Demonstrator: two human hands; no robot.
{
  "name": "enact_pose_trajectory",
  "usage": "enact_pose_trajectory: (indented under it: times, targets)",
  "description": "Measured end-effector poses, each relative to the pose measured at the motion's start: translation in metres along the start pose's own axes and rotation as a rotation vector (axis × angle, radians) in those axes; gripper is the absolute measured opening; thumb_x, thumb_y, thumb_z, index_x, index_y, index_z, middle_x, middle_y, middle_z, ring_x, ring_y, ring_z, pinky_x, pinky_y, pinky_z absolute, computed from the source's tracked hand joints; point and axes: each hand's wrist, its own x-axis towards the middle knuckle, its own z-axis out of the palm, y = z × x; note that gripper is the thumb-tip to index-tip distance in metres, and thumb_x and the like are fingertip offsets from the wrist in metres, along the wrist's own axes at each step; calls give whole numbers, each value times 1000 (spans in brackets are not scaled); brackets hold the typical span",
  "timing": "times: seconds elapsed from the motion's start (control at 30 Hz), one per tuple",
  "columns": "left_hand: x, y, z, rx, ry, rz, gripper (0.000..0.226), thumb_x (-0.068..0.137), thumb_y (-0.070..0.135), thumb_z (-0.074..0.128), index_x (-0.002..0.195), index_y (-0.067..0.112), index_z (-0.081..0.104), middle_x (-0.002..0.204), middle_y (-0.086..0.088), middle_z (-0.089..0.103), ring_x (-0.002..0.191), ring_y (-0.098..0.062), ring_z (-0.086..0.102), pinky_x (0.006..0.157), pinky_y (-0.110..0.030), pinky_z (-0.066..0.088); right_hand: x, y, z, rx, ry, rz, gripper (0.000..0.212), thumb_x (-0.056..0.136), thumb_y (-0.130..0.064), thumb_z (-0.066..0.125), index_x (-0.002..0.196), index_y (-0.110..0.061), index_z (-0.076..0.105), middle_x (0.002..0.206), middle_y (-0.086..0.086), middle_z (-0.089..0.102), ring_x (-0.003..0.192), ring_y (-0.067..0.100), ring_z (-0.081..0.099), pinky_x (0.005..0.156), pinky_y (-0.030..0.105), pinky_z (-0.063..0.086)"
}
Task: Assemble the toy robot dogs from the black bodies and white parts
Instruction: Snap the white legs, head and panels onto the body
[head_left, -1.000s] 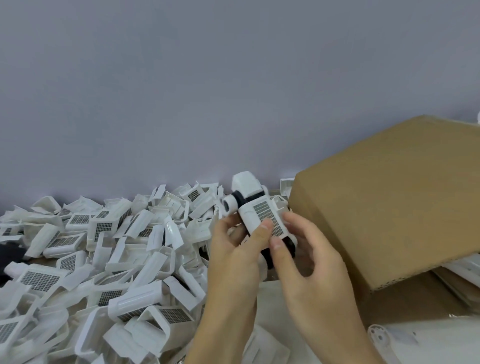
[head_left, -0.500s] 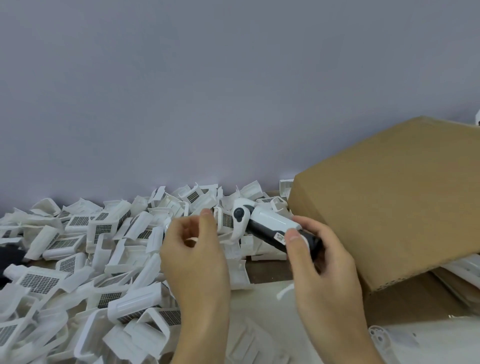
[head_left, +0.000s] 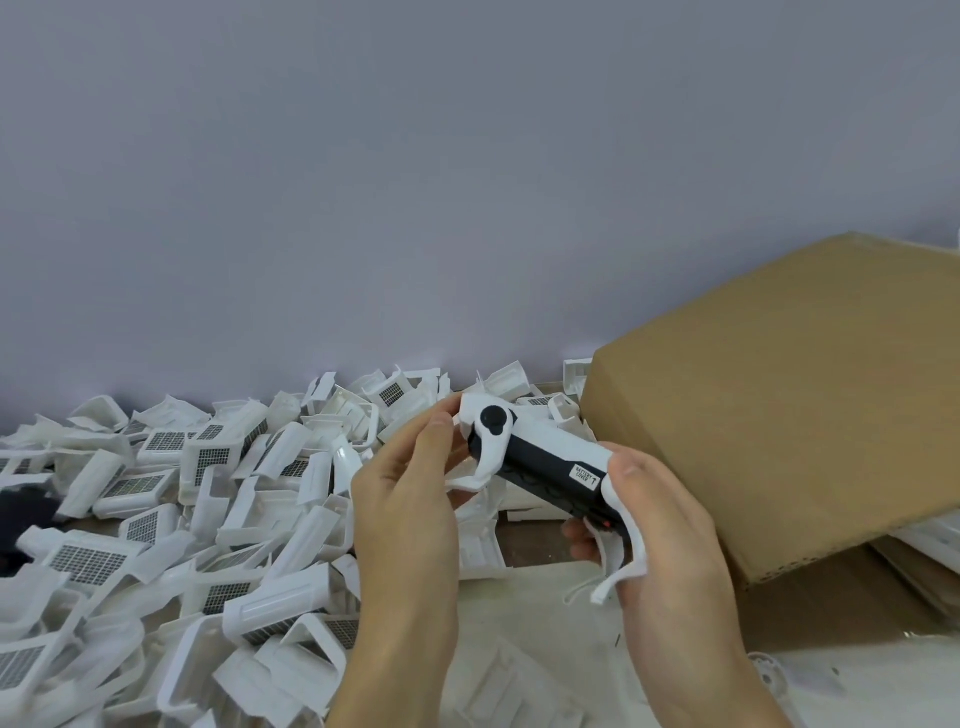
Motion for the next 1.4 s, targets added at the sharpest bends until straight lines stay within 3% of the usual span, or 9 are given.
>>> enact_pose_trajectory:
  times: [0.13,0.27,0.33,0.5,0.67,0.87,0.97,1.03,1.4]
  targets:
    - [-2,-3,1,175,132,300,19,97,23,66,90,35,78,89,20,77,89,5,71,75,-10,53,-6,-5,1,-42,-64,-156,30,73,-30,67,102,-22,73,99,-1,76,89,18,72,78,32,56]
    - [-2,-3,1,299,265,461,10,94,34,64,91,33,73,92,11,71,95,-11,66,82,-22,52,-13,-3,7,-246,-88,-361,47,71,-23,76,113,-35,61,110,-7,72,100,15,69,79,17,52]
    - [-4,1,4,347,344,476,16,92,37,63,77,31,63,75,13,59,75,-11,56,66,-14,41,-14,1,8,-453,-43,-486,55,69,-26,78,116,-43,55,111,-13,69,102,11,66,79,9,46]
    - [-15,15,19,339,208,207,50,85,62,57,64,17,59,53,-1,62,53,-29,60,60,-47,54,-13,11,12,-785,-17,-801,70,70,-16,85,125,-41,49,129,-26,54,111,14,58,90,17,45]
    - [-16,23,21,370,82,-2,61,61,76,63,88,21,61,69,-1,72,72,-26,73,75,-51,60,-10,11,15,-922,40,-1025,65,72,-1,82,122,-29,52,135,-5,61,120,27,57,94,43,45]
    - [-9,18,8,154,-100,-298,64,67,51,75,116,11,66,105,-18,74,89,-30,76,80,-41,60,-22,6,25,-912,-75,-985,82,61,-4,71,134,-31,46,137,-2,58,127,16,53,103,37,35]
    - [-7,15,10,-143,-44,-440,29,86,25,56,76,3,72,71,-16,70,57,-23,69,57,-30,53,-32,1,31,-796,-1,-980,67,71,-9,59,134,-29,48,141,3,55,133,19,50,107,32,34]
    - [-7,16,11,-354,-18,-506,30,89,20,47,80,0,67,68,-15,63,51,-24,58,58,-31,47,-34,-2,31,-661,91,-985,55,77,-13,51,130,-27,51,138,6,56,130,24,51,102,38,40]
    - [-5,10,7,-496,-48,-367,28,91,21,57,99,-2,72,88,-19,69,64,-25,64,52,-29,54,-15,8,18,-352,95,-463,33,83,-18,50,110,-28,65,105,-9,67,99,14,63,73,14,45]
